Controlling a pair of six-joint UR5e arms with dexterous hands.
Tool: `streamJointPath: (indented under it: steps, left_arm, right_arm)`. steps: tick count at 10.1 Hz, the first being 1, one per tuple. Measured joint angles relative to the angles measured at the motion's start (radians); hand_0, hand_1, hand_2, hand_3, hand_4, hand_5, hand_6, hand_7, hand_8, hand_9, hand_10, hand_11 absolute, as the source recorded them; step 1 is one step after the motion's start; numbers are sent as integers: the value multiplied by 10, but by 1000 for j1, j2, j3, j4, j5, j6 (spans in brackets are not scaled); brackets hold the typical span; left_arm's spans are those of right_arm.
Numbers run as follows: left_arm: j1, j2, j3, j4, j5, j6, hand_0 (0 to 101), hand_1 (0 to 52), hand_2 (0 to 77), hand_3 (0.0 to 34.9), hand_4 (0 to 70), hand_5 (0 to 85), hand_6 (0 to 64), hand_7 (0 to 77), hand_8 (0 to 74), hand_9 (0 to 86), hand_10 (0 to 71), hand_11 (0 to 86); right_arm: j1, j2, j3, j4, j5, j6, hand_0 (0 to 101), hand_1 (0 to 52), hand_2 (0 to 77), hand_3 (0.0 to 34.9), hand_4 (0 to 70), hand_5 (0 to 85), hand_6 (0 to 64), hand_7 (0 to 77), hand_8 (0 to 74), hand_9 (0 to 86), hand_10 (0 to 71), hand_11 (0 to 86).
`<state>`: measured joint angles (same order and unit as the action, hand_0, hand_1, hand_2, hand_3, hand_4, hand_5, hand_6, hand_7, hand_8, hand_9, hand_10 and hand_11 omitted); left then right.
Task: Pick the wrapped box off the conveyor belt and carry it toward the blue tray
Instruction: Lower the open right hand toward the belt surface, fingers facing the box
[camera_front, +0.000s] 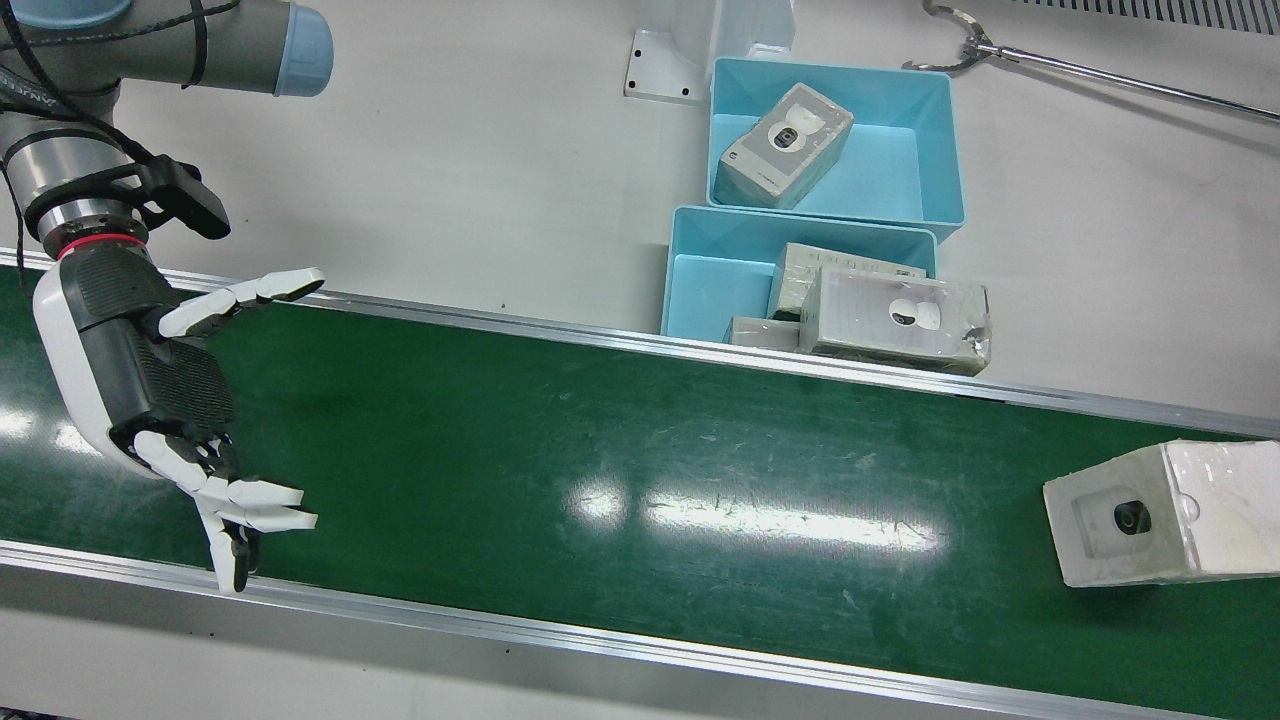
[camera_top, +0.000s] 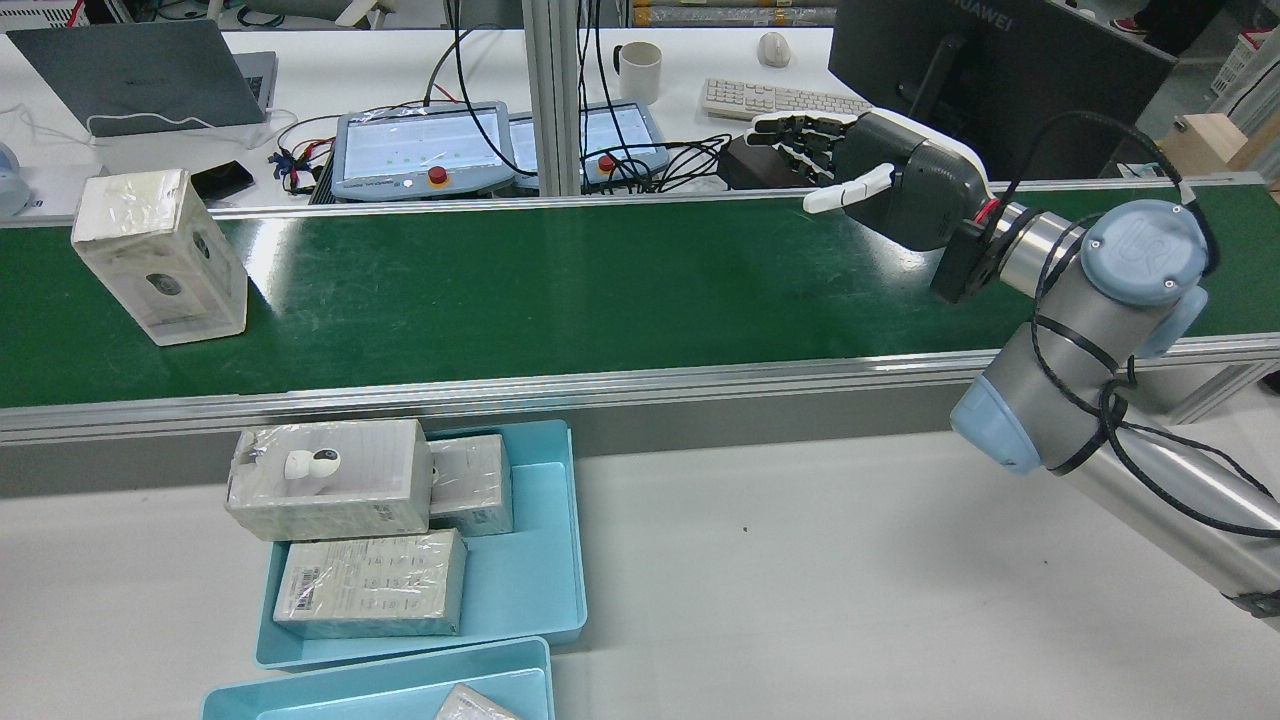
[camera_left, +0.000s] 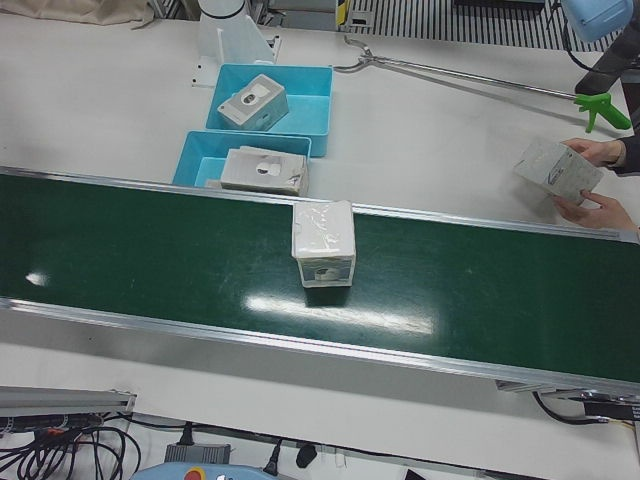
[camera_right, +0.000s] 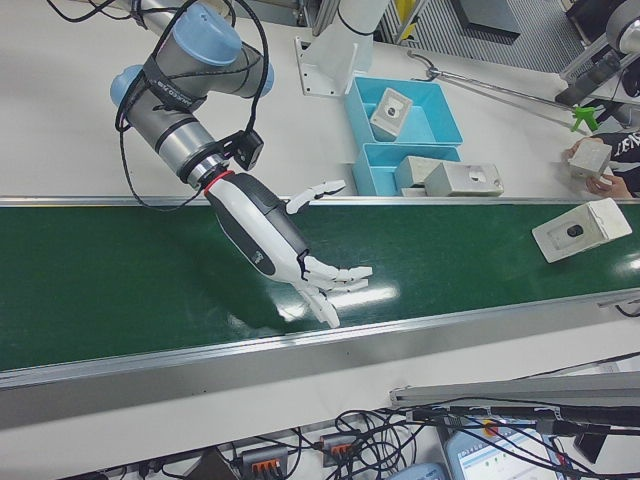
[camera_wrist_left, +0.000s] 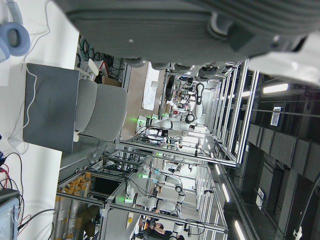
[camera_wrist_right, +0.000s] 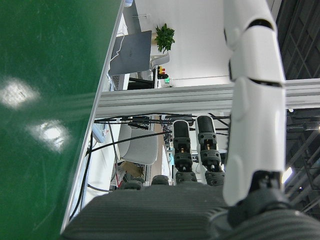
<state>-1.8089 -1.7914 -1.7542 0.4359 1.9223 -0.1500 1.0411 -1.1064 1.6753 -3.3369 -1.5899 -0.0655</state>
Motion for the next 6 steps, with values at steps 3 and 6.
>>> streamJointPath:
  steps: [3, 6]
  left_arm:
    - [0, 0, 0, 0, 0, 0, 0, 0, 5, 0, 0, 11, 0, 5, 5, 5, 5, 0]
    - [0, 0, 0, 0, 0, 0, 0, 0, 11, 0, 0, 5, 0, 5, 5, 5, 5, 0]
  right_arm:
    - [-9, -3, -27, 12, 2, 27, 476, 136, 114, 16, 196, 175, 76, 202, 0, 27, 5, 11]
    - [-7, -6, -24, 14, 2, 59, 475, 131, 98, 16, 202, 147, 55, 175, 0, 27, 11, 33]
